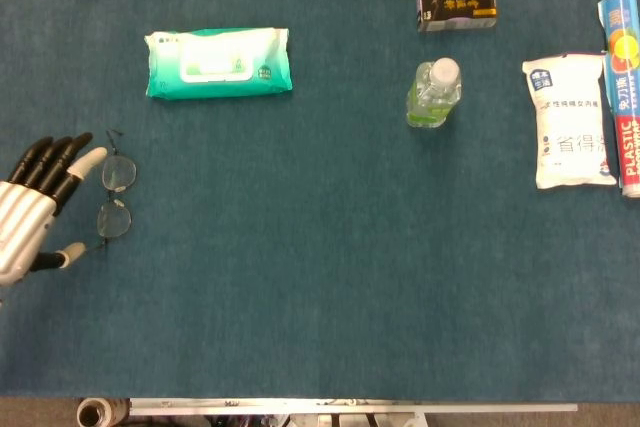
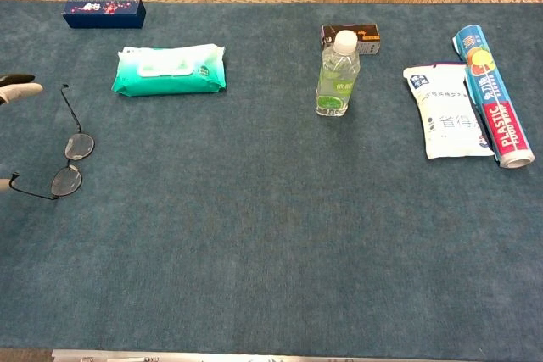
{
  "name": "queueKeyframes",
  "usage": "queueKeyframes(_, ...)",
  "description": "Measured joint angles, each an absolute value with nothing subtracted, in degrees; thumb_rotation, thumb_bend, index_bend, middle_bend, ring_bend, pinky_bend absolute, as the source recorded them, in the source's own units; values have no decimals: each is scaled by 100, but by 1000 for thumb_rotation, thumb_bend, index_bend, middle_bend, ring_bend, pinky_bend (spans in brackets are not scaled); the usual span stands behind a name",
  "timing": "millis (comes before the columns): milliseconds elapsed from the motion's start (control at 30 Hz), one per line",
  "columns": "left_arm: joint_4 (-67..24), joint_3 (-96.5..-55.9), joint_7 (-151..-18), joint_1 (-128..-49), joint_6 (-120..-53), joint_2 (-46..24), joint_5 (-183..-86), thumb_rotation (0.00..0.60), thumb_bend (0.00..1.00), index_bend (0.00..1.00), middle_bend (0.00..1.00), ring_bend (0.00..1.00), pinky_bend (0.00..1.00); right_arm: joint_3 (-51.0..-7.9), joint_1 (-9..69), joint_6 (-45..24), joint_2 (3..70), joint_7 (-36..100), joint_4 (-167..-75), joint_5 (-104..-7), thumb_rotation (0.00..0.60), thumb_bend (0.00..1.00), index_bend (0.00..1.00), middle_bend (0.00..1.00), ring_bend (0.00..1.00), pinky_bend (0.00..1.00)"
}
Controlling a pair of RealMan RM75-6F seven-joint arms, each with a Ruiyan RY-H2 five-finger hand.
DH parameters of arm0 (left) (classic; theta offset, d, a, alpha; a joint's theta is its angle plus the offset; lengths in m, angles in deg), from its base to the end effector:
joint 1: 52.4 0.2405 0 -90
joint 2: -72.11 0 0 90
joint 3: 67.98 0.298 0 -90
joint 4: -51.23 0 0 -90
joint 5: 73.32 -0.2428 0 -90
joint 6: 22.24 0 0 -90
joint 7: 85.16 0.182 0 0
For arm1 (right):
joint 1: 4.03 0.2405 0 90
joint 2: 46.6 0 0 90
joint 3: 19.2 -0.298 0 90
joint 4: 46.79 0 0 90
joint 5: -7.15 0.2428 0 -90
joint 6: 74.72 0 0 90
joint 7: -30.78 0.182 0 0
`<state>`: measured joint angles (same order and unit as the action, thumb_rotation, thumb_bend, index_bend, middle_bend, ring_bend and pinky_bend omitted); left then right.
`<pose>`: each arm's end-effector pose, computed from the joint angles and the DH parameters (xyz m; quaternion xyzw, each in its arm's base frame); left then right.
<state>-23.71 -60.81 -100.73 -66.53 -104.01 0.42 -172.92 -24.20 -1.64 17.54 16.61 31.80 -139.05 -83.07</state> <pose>-0.3647 0.2391 0.0740 -0.7160 -0.3868 -0.4022 0.4195 -0.3469 -0.2163 0.1751 0.5756 -0.3357 0.4388 0.6029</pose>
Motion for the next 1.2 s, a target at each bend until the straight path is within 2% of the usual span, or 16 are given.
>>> queueKeyframes(467, -2541, -6096, -9996, -6749, -10415, -196, -17447, 600, 0, 0, 0, 0, 30, -2429, -167, 1754, 1642, 3195, -13924, -8297, 600, 12, 139, 200, 174, 326)
queueKeyframes(1200, -2935, -6221, -9769, -7116, -9994, -584, -17445, 600, 0, 0, 0, 0, 30, -2436, -191, 1799, 1602, 3267, -13952, -8309, 600, 12, 139, 200, 174, 325)
